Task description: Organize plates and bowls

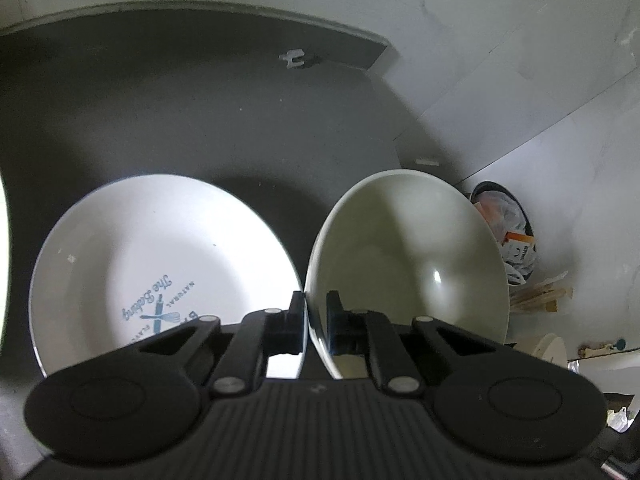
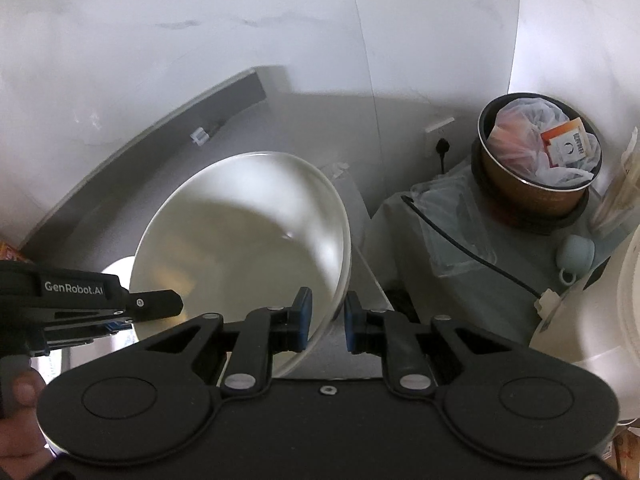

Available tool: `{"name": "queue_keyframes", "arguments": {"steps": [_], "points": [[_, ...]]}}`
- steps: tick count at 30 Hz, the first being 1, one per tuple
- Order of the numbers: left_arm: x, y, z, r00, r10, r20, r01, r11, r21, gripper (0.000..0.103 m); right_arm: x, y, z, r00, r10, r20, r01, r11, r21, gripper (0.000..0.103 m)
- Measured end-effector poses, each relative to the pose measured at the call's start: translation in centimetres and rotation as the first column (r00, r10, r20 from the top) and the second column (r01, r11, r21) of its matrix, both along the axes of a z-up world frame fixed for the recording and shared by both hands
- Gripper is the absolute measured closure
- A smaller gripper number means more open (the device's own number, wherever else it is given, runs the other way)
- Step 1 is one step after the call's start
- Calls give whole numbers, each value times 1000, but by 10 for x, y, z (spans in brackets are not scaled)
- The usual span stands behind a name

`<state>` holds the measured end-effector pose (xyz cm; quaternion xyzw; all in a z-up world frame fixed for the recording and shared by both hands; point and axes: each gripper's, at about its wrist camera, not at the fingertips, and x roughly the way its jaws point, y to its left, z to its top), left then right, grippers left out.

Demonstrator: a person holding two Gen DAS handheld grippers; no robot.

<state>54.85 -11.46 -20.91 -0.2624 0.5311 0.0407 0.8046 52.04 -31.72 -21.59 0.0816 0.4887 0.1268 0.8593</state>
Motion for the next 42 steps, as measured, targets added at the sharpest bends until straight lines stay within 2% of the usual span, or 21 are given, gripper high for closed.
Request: {"name": "queue_keyframes", "arguments": {"steps": [19, 28, 34, 42], "points": [[-63, 24, 71, 992, -84, 92, 81, 996, 34, 94, -75, 15, 73, 995, -41, 87, 36, 997, 63, 86], [-96, 35, 95, 985, -112, 132, 108, 993, 41, 93, -113, 27, 92, 993, -48, 108, 40, 996, 80, 86], [-118, 42, 97, 982, -124, 143, 118, 992, 53, 93, -138, 35, 101, 992, -47, 116, 36, 995, 92, 86], [-145, 55, 90, 984, -117, 132, 114, 993, 32, 93, -165, 45, 102, 993, -31, 111, 22, 996, 81, 85]]}}
